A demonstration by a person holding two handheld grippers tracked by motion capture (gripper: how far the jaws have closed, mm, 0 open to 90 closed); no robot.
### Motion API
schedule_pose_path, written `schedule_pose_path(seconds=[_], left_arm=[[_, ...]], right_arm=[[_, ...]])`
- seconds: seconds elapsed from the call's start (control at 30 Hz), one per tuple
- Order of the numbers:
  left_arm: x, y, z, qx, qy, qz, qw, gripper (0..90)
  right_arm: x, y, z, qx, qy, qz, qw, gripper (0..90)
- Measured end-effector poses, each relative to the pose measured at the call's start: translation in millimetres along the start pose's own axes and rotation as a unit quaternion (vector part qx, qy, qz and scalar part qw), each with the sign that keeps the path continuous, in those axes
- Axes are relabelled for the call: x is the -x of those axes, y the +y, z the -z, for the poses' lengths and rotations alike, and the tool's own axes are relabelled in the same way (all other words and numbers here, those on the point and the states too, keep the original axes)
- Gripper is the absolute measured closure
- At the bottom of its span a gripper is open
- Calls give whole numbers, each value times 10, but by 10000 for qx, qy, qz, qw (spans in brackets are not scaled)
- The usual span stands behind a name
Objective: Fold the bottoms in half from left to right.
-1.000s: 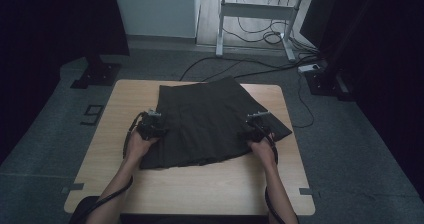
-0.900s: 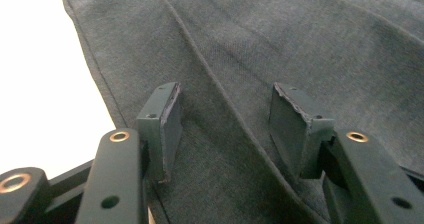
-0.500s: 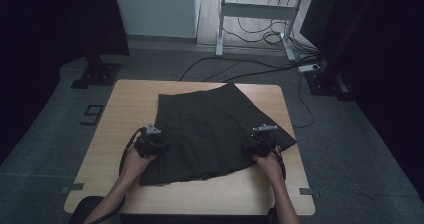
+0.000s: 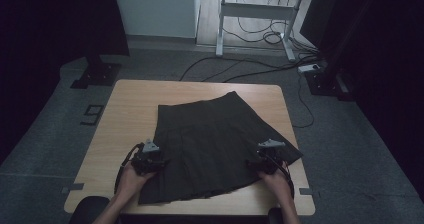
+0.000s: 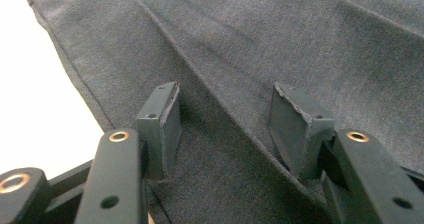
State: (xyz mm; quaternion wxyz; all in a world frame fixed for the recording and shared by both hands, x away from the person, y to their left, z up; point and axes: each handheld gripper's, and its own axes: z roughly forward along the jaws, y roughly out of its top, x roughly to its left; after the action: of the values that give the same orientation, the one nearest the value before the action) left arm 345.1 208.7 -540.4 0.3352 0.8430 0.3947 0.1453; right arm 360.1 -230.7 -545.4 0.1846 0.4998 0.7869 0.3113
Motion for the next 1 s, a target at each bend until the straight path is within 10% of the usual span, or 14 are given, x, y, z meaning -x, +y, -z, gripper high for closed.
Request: schedule_pose_path(seconds=[0.33,0.43,0.57,1.0], left_arm=[[139,-91,84,-17,-182,-105,9998,451],[68,-19,81,-155,-531,-105,9984,263],[-175,196,202,317,-398,173,9986,171],[-638,679,-97,121,7,408,9991,0]], right_arm=[[-41,-172,142,58,42,26,10000,135],[-39,-168,140,54,47,32,10000,135],[-35,-174,139,83,67,36,9999,133],[-31,-193,140,157,79,44,9998,130]])
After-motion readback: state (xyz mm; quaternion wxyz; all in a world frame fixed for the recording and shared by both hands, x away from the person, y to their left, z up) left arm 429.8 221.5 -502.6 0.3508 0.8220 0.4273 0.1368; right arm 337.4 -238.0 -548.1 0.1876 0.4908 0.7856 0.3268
